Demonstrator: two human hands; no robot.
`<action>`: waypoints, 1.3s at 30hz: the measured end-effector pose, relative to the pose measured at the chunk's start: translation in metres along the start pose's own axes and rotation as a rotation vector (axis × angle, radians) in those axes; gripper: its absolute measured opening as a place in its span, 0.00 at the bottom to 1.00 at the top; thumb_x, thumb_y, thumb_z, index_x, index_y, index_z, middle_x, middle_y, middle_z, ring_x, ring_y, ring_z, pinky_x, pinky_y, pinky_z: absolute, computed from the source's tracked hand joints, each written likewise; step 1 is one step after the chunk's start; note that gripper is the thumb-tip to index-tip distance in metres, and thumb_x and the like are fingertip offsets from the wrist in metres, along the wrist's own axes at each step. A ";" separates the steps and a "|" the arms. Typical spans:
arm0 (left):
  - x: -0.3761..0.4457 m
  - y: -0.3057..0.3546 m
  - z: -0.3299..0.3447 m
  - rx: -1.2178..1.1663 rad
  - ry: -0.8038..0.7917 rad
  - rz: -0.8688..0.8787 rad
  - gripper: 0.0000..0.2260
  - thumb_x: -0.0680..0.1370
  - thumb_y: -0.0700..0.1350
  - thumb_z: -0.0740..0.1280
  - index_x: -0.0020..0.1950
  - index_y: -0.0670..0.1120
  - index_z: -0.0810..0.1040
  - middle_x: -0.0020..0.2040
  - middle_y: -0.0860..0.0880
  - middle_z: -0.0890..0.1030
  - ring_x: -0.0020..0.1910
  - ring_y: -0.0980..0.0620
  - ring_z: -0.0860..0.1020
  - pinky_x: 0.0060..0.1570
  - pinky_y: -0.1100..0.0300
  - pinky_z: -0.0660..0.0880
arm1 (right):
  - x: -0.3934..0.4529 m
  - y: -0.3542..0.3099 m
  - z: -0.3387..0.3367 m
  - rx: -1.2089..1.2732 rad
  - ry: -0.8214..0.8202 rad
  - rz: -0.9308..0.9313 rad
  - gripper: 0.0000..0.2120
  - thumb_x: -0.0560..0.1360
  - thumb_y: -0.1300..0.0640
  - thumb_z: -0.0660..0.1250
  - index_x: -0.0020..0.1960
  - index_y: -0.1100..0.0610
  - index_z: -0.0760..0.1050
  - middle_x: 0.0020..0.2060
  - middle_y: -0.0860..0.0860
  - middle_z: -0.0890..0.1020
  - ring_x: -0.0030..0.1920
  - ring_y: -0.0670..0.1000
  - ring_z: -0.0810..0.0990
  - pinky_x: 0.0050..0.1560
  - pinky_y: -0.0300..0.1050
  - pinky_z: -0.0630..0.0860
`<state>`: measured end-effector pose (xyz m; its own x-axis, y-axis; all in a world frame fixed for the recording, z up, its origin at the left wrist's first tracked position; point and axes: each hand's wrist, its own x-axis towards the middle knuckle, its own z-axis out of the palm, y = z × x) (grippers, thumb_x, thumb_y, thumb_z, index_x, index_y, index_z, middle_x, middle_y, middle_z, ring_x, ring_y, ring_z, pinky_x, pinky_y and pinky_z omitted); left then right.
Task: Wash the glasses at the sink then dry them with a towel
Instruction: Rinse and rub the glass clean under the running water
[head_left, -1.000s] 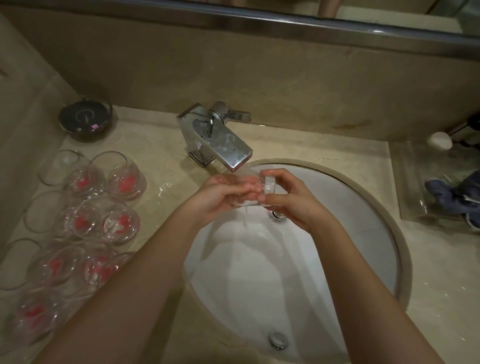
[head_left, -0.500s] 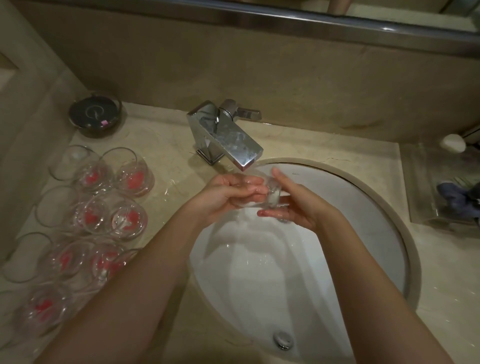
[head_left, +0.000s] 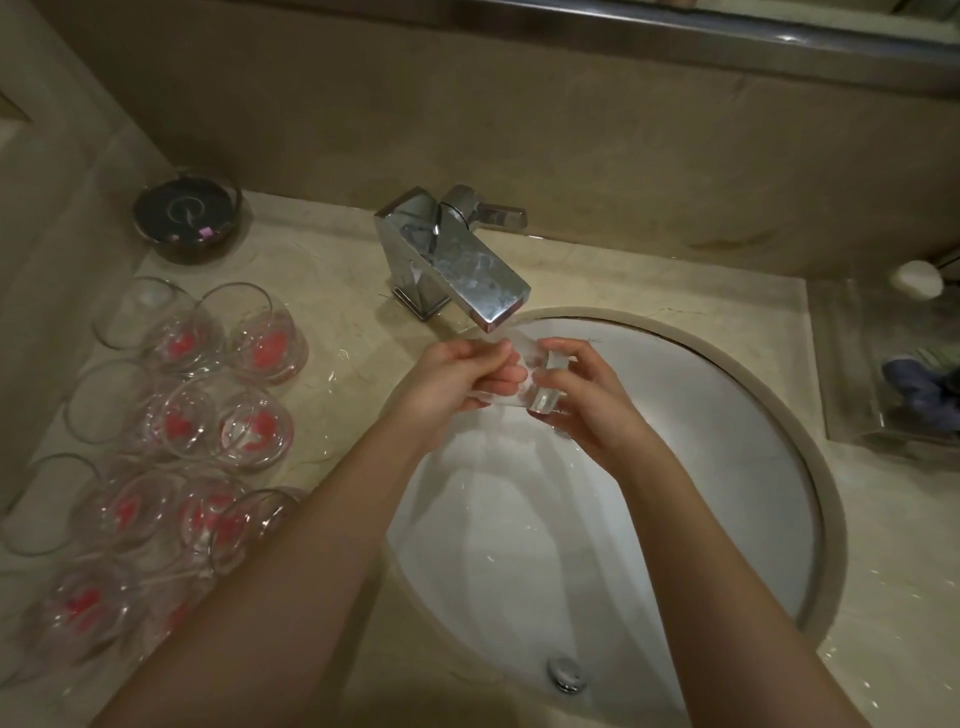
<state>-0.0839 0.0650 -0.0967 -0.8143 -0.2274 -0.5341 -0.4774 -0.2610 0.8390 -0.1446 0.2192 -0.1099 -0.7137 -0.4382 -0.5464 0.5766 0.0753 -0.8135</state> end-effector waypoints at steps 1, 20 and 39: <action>0.000 -0.001 0.004 0.004 0.027 0.021 0.08 0.78 0.48 0.68 0.42 0.47 0.80 0.35 0.52 0.82 0.32 0.59 0.78 0.41 0.63 0.74 | 0.000 0.000 0.004 0.011 0.034 0.063 0.11 0.78 0.55 0.65 0.60 0.55 0.74 0.54 0.56 0.78 0.46 0.56 0.81 0.44 0.46 0.80; 0.001 -0.002 0.016 0.029 0.031 -0.005 0.06 0.74 0.42 0.73 0.42 0.42 0.78 0.30 0.53 0.77 0.33 0.55 0.74 0.38 0.63 0.73 | 0.012 0.014 0.022 -0.056 0.311 0.053 0.13 0.80 0.48 0.55 0.50 0.54 0.74 0.41 0.53 0.79 0.36 0.51 0.77 0.31 0.42 0.72; 0.003 -0.021 0.039 -0.407 0.276 0.023 0.33 0.60 0.54 0.80 0.62 0.47 0.77 0.54 0.46 0.84 0.48 0.48 0.84 0.43 0.57 0.80 | -0.005 0.018 0.055 0.450 0.261 0.244 0.18 0.79 0.43 0.58 0.52 0.56 0.76 0.41 0.54 0.83 0.40 0.51 0.82 0.42 0.45 0.79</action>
<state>-0.0896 0.1067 -0.1118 -0.6793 -0.4630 -0.5693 -0.2479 -0.5855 0.7719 -0.1093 0.1736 -0.1109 -0.5806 -0.2161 -0.7850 0.8084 -0.2676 -0.5243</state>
